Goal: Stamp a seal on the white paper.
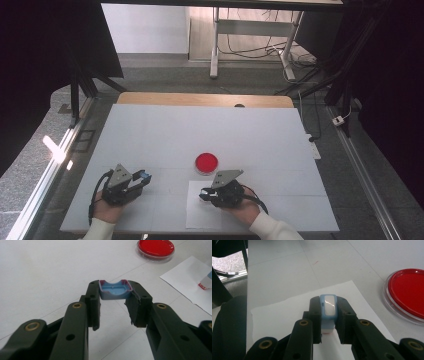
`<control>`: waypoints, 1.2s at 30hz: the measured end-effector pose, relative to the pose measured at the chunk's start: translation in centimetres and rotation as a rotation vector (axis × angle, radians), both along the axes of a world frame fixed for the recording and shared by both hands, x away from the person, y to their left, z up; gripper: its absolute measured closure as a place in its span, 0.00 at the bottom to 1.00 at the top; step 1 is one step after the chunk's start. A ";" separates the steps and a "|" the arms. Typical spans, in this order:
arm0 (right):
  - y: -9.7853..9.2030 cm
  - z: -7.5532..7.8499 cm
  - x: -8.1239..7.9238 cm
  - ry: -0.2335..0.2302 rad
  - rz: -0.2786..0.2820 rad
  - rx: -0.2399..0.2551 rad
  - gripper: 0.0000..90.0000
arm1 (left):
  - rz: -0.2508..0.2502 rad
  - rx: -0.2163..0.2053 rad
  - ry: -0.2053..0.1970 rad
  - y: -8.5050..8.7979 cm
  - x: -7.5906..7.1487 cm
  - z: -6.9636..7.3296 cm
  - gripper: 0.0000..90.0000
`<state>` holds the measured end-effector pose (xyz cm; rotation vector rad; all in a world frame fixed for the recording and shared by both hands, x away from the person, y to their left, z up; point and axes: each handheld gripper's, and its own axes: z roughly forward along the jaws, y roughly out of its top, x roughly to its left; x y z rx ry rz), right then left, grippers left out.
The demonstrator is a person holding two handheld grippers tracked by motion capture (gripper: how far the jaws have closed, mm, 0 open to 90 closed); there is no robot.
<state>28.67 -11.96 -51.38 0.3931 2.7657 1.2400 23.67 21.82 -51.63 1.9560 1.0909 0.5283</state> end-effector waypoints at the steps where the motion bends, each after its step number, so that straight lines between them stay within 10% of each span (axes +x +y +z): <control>1: 0.0 0.0 0.0 -0.002 0.001 -0.002 0.85 | 0.000 0.001 0.001 0.0 0.0 0.0 0.72; 36: 0.1 0.4 -0.4 -0.042 0.005 0.002 0.84 | 0.009 0.000 0.001 0.2 0.1 0.0 0.72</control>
